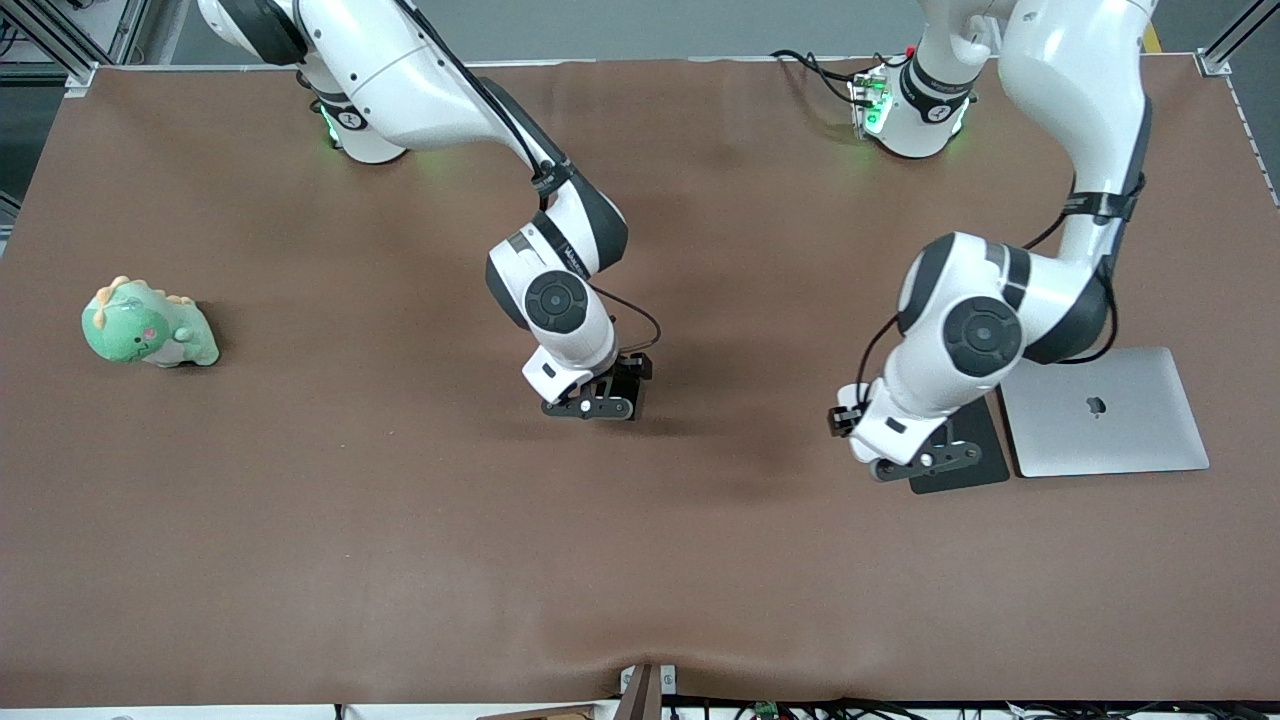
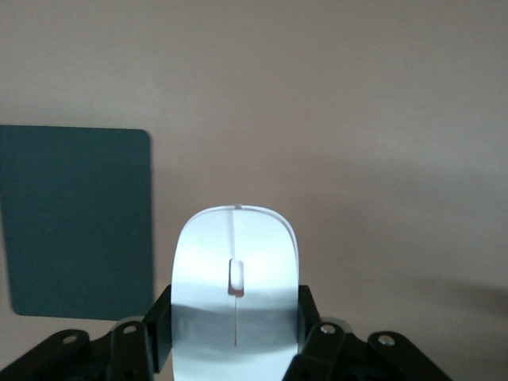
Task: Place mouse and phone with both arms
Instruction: 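Carry the mouse over the pad while the right gripper grasps the phone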
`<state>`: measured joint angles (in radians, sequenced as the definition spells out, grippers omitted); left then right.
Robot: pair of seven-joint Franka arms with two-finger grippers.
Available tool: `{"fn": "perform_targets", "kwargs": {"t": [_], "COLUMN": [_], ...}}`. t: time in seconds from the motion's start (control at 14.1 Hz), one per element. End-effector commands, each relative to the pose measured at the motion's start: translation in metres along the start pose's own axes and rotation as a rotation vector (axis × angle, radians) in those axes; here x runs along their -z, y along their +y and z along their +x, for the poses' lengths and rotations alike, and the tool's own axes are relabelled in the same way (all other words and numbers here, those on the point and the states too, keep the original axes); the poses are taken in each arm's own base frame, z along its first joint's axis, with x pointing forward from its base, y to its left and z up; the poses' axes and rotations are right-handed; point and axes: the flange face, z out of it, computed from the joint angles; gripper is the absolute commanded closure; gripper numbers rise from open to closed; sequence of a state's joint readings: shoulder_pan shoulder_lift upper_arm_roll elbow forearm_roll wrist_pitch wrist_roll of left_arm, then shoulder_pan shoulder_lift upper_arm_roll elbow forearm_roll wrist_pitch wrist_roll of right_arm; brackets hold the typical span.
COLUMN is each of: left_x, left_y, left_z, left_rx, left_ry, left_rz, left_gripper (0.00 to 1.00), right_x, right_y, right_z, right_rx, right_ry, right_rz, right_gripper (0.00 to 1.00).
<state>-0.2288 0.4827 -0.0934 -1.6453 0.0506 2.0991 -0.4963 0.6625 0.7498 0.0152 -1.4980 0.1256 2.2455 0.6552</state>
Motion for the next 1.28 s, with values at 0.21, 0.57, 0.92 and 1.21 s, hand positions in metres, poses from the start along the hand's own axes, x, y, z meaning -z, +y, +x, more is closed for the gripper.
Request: {"fn": "perform_targets", "kwargs": {"t": [0.21,0.57,0.92,1.21], "left_x": [-0.018,-0.058,-0.092,-0.116], "left_y": [-0.079,-0.125,-0.144,-0.152], "left_z": [0.014,0.02,0.027,0.03], "left_rx": [-0.029,-0.044,-0.035,-0.034], "left_ry": [-0.037,-0.014,-0.006,-0.012], "left_rz": [0.009,-0.001,-0.011,-0.014], "left_gripper": [0.42,0.42,0.43,0.43], "right_x": [-0.012,-0.029,-0.037,-0.047], "right_y": [-0.007,-0.014,-0.013,-0.022], "right_z": [0.01,0.023,0.025,0.02], "right_rx": [-0.087,-0.087,-0.12,-0.129], "right_ry": [0.005,0.015,0.019,0.036], "right_rz": [-0.004,0.0,-0.003,0.01], "right_gripper": [0.0,0.0,0.0,0.0]}}
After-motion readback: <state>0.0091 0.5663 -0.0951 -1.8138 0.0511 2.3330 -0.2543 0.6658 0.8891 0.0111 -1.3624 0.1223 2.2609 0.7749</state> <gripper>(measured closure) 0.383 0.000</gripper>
